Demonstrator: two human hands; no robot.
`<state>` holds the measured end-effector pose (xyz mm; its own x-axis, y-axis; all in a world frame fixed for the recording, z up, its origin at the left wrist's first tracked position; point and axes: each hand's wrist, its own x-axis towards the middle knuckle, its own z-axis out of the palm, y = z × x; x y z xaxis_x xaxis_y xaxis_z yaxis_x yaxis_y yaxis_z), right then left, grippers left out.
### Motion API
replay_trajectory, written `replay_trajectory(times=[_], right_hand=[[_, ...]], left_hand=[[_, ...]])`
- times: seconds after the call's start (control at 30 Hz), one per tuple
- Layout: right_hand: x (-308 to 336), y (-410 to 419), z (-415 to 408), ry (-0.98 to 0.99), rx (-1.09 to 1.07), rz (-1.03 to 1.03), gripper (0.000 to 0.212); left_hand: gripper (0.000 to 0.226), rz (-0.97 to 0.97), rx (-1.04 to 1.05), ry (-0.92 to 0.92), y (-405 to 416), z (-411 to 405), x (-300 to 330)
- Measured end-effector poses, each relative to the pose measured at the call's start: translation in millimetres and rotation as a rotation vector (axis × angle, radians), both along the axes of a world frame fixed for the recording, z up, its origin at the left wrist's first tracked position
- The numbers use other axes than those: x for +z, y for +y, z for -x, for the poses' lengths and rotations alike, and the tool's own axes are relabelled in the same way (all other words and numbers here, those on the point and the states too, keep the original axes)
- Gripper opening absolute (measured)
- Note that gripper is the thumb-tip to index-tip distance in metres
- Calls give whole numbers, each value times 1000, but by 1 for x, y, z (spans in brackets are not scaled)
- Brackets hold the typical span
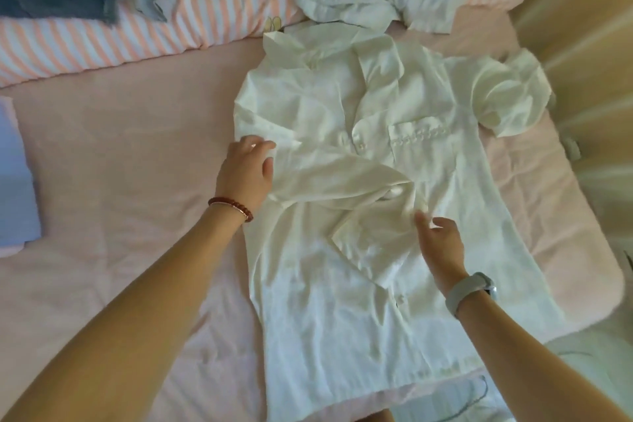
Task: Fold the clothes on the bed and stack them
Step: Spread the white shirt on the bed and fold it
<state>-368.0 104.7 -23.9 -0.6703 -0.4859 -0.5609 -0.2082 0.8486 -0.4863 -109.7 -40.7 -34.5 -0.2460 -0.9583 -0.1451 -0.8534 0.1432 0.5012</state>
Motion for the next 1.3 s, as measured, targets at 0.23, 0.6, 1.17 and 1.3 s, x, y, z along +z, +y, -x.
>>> replay_trajectory(times=[0.23,0.6,1.17,1.3], right_hand=[[-18,7,-11,-125,-215,-118,29],[5,27,28,-6,-235,236,15],[2,0,107,644,716,-56,45],[-14,35,84,503,1023,-12,52]], left_hand=[[39,42,-223,-398,-46,41,-30],[20,125,-11,-168,-57,30,-5],[39,173,-317,-255,15,78,-11],[59,-136,-413,-389,49,70,-40]])
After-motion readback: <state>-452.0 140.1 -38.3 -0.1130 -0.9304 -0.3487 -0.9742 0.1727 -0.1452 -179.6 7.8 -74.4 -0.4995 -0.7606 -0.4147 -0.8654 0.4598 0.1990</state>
